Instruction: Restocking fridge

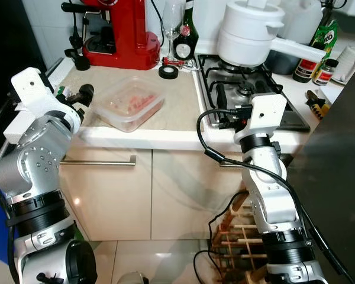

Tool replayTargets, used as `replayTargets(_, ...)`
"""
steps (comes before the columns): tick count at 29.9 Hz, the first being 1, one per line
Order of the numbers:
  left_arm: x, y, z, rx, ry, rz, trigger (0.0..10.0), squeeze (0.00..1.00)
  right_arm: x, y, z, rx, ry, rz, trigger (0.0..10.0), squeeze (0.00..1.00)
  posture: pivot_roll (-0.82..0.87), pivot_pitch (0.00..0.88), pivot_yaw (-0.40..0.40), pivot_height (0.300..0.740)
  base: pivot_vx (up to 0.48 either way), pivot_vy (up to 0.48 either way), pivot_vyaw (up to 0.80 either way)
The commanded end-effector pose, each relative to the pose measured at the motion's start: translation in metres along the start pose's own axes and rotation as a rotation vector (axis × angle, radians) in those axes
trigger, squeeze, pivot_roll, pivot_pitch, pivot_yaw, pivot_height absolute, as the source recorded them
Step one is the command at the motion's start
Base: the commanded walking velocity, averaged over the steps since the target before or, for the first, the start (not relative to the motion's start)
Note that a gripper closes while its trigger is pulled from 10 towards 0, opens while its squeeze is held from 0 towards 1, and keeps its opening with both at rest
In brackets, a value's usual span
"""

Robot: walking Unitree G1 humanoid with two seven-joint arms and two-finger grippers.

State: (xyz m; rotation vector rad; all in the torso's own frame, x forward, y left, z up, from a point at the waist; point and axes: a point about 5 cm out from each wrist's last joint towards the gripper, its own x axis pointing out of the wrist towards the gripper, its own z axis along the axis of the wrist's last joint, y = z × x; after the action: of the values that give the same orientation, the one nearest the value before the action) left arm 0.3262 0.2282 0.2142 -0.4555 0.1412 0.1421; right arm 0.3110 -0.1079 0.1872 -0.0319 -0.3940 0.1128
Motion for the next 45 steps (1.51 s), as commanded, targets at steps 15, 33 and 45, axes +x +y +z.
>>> replayTargets(15,0.018,-0.031,-0.025,-0.025,0.106,-0.119,10.0,0.0,0.002,-0.003,0.004,-0.002,-0.005,-0.007,10.0,0.02,0.07,0.0,-0.046,0.74,0.0,0.0,0.0)
replayTargets(33,0.037,-0.047,-0.023,0.089,-0.054,-0.241,10.0,0.0,-0.002,-0.006,0.003,-0.016,0.006,-0.009,10.0,0.02,0.04,0.0,-0.047,0.74,0.0,0.0,0.0)
replayTargets(45,-0.019,-0.056,-0.001,0.58,-0.418,-0.247,10.0,0.0,-0.005,-0.003,0.0,-0.002,0.013,-0.001,10.0,0.02,0.08,0.0,-0.043,0.74,0.0,0.0,0.0)
